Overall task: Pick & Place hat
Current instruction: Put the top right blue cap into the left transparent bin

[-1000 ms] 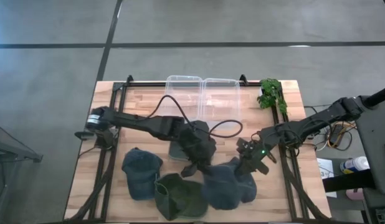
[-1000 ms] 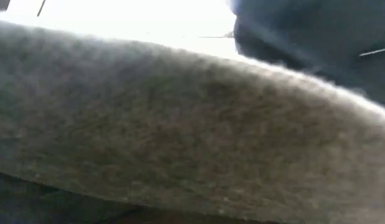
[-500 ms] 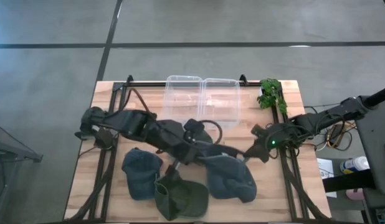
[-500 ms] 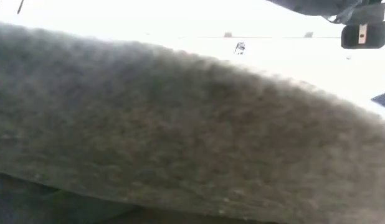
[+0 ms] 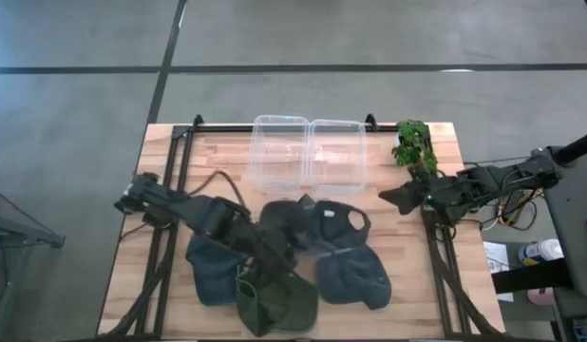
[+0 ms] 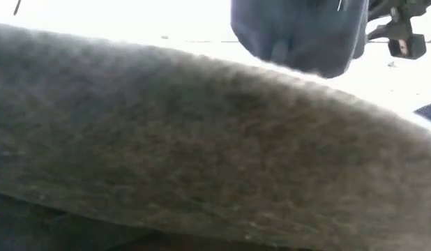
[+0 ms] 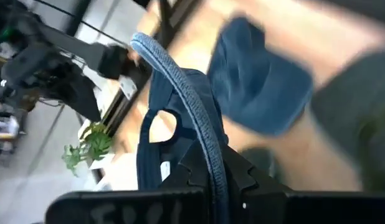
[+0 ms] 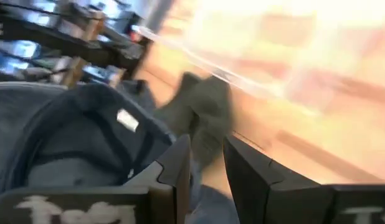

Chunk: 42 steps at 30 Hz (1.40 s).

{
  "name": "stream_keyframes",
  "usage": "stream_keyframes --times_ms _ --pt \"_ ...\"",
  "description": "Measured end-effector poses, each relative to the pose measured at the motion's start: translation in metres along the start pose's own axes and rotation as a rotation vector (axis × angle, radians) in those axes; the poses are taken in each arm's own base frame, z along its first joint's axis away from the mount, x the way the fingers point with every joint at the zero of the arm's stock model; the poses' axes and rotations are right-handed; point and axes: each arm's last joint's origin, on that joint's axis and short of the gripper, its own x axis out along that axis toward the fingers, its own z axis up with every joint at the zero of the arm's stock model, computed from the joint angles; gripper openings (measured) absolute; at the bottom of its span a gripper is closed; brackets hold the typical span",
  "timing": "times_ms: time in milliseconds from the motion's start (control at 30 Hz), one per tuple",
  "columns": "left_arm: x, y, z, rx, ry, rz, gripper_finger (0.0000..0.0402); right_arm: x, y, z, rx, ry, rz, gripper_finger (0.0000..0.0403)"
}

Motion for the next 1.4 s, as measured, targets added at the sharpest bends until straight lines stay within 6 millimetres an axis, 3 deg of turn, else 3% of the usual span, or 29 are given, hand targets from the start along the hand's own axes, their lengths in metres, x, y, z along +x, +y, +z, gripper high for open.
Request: stream_keyframes --times_ms 200,333,467,633,800,1167,1400 --pt "0.023 -0.019 0.003 0.215 0.122 0.084 0.0009 0.014 -0.017 -0.014 0.098 0.134 -0.173 0.0093" --pt "0.034 -0.033 0.014 0.253 0.109 0.075 0.0009 0.030 -0.024 -0.023 0.079 0.113 -0.252 0.0093" --pt "0.033 -0.040 0.024 0.256 0.075 0.118 0.0009 0.042 -0.030 -0.029 0.050 0.103 -0.317 0.0093" --pt "0.041 -0.049 0.025 0.279 0.139 0.155 0.0009 0.055 -0.027 -0.038 0.038 0.192 -0.255 0.0093" --pt "0.052 -0.055 0.026 0.257 0.141 0.135 0.0009 0.063 -0.006 -0.036 0.027 0.185 -0.063 0.0093" --pt "0.117 -0.073 0.025 0.254 0.181 0.090 0.0009 0.088 0.021 -0.051 -0.002 0.318 0.041 0.0077" --pt "0.164 -0.093 0.023 0.241 0.196 0.067 0.0009 0.108 0.021 -0.072 -0.019 0.398 0.000 0.0077"
